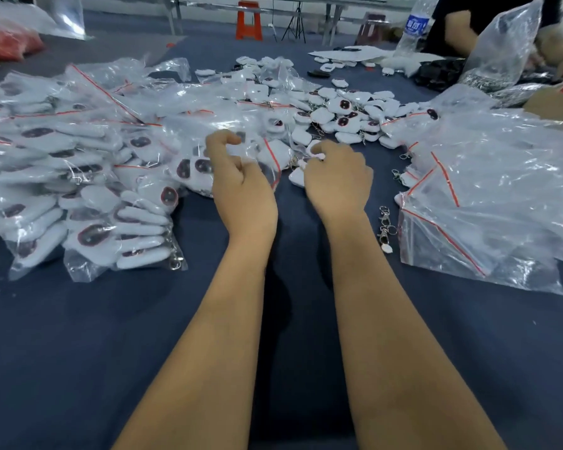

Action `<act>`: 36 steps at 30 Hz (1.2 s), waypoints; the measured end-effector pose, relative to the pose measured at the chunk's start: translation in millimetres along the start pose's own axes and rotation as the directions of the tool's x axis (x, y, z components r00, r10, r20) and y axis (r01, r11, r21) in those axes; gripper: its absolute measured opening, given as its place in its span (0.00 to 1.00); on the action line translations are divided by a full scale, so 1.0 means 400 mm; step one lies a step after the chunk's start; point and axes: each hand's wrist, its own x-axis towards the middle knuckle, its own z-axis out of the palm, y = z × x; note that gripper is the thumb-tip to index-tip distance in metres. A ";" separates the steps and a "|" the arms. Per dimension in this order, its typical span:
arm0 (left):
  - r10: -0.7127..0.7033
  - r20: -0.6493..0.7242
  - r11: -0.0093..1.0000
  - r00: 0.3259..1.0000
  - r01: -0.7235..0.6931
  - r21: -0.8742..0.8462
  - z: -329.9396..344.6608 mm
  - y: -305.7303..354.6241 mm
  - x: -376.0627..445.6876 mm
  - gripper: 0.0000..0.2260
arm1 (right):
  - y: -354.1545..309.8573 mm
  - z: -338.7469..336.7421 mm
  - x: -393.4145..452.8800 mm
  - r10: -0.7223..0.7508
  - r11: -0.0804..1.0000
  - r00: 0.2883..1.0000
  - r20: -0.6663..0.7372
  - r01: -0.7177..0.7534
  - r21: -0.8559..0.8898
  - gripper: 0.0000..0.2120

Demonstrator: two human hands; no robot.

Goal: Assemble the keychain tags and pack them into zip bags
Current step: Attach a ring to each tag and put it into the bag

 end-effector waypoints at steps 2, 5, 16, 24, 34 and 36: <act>-0.004 0.104 0.994 0.995 -0.007 0.106 0.000 -0.007 -0.003 0.19 | 0.013 0.008 -0.028 0.079 0.996 0.997 0.016 -0.078 -0.041 0.20; -0.029 0.244 0.938 0.969 -0.058 0.341 0.004 -0.026 0.013 0.17 | 0.032 0.031 -0.053 0.089 0.994 0.992 0.093 -0.083 -0.069 0.25; 0.028 0.332 0.815 0.943 -0.214 0.538 0.015 -0.052 0.056 0.11 | 0.054 0.041 -0.015 -0.026 0.982 0.997 0.077 0.040 -0.184 0.19; -0.021 0.277 0.984 0.961 -0.029 0.176 -0.006 -0.029 0.049 0.14 | 0.045 0.025 -0.026 -0.009 0.984 0.997 -0.082 0.024 0.178 0.11; -0.083 0.367 0.969 0.926 -0.012 0.248 0.002 -0.038 0.044 0.11 | 0.039 -0.007 -0.020 0.249 0.467 0.969 -0.008 -0.113 0.877 0.11; -0.089 0.371 0.974 0.924 0.003 0.225 0.003 -0.034 0.041 0.09 | 0.030 -0.012 -0.021 0.224 0.395 0.974 0.015 -0.105 0.913 0.12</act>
